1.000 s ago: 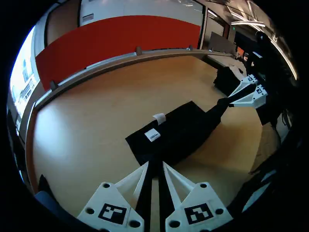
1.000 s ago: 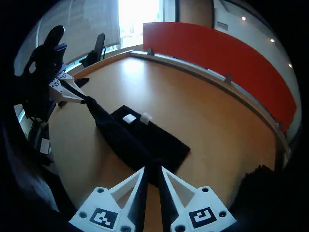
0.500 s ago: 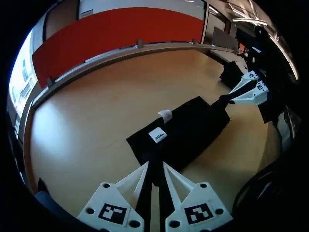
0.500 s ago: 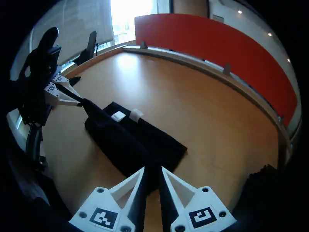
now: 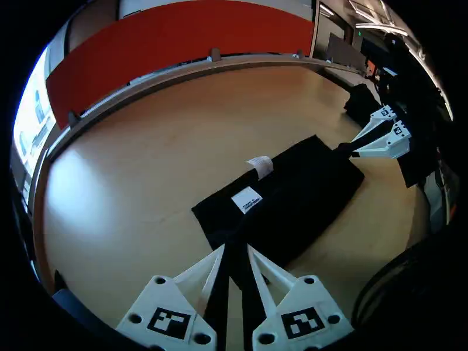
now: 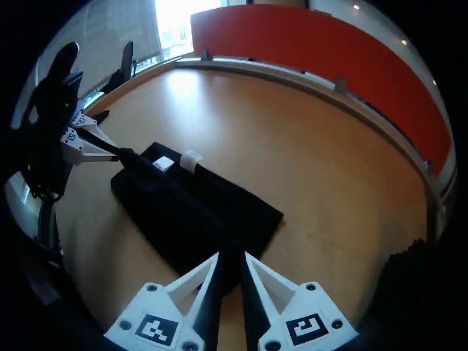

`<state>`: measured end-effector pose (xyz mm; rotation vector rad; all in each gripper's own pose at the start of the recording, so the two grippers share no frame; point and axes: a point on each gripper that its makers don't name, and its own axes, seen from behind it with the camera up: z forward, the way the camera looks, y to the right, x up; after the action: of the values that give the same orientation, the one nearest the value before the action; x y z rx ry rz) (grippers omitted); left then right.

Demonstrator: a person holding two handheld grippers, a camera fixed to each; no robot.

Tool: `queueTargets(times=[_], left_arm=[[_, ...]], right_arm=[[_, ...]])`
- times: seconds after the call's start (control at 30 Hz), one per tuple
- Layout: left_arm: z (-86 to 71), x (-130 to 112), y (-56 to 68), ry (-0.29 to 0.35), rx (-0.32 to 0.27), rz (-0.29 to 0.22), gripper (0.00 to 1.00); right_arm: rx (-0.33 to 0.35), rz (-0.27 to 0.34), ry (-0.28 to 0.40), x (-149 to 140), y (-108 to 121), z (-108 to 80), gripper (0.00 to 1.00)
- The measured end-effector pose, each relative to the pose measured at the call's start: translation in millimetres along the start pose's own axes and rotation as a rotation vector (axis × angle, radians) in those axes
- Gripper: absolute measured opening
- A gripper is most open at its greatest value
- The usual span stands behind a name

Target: Fold towel

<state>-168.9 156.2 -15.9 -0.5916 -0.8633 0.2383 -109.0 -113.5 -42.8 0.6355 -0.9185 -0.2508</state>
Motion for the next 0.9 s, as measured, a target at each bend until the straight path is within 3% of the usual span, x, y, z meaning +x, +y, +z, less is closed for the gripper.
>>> queueTargets(times=[0.2, 0.4, 0.67, 0.9], left_arm=[[12.9, -1, -9.1, -0.013, 0.036, -0.006, 0.17], [19.1, -1, -21.1, -0.022, 0.083, -0.019, 0.32], [21.5, 0, -31.5, -0.021, 0.117, 0.006, 0.62], [24.9, 5, -39.7, -0.017, 0.142, 0.008, 0.66]], right_arm=[[-0.021, 0.001, -0.006, -1, 6, 11.0, 0.19], [-0.060, -0.010, -0.008, -3, 15, 18.8, 0.33], [-0.093, -0.013, -0.009, -2, 24, 24.6, 0.50], [-0.115, -0.018, -0.009, 1, 34, 26.8, 0.62]])
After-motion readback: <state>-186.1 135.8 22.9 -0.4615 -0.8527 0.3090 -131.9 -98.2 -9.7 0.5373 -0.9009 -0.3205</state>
